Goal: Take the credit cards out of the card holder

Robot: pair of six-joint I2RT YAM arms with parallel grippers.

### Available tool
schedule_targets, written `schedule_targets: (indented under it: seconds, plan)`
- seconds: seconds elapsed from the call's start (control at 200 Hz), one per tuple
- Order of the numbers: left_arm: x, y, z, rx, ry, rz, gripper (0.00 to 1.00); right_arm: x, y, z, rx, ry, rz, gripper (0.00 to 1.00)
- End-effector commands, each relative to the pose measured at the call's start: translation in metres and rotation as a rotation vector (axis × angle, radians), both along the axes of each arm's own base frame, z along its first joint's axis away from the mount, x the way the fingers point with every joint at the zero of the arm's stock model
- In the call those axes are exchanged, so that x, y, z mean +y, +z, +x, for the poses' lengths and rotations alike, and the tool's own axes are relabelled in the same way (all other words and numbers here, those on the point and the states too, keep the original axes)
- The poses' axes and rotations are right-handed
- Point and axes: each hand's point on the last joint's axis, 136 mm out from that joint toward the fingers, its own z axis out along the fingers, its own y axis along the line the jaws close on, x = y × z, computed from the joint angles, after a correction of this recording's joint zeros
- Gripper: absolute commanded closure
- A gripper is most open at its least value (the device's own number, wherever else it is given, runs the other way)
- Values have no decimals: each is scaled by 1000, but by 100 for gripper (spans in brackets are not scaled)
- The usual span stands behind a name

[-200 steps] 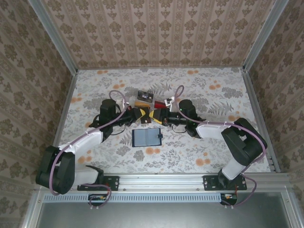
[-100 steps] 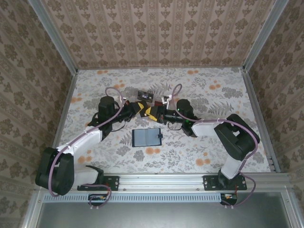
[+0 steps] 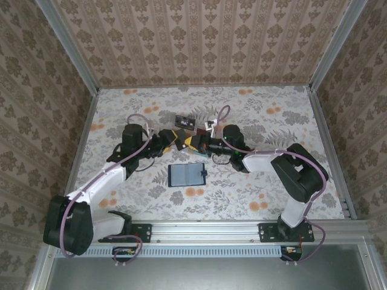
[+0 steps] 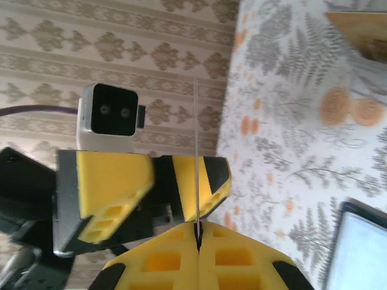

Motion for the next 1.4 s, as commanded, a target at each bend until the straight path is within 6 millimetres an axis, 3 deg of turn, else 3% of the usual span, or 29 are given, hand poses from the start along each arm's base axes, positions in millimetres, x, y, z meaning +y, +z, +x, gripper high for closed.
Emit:
schedule_targets:
  seconds: [0.0,0.165,0.35,0.48,0.7,0.995,1.17,1.395]
  plan:
    - [37,-22,-12,55,46,244,20,-10,5,5,-166,39,-268,100]
    - [66,-38,-23,86,72,402,10,-15,6,18,-341,158,-553,100]
    - [75,-45,-29,94,66,441,0,-22,22,46,-580,220,-785,100]
    - [76,-47,-31,93,55,442,0,-22,31,67,-718,253,-893,100]
    - [76,-48,-33,101,40,430,0,-15,23,87,-902,347,-988,100]
    - [73,-50,-38,110,22,406,0,-17,6,114,-946,394,-1073,100]
    - [73,-53,-39,115,22,395,0,-17,6,123,-965,409,-1084,100]
    - [73,-56,-41,125,22,396,0,-16,-10,123,-971,484,-1085,100]
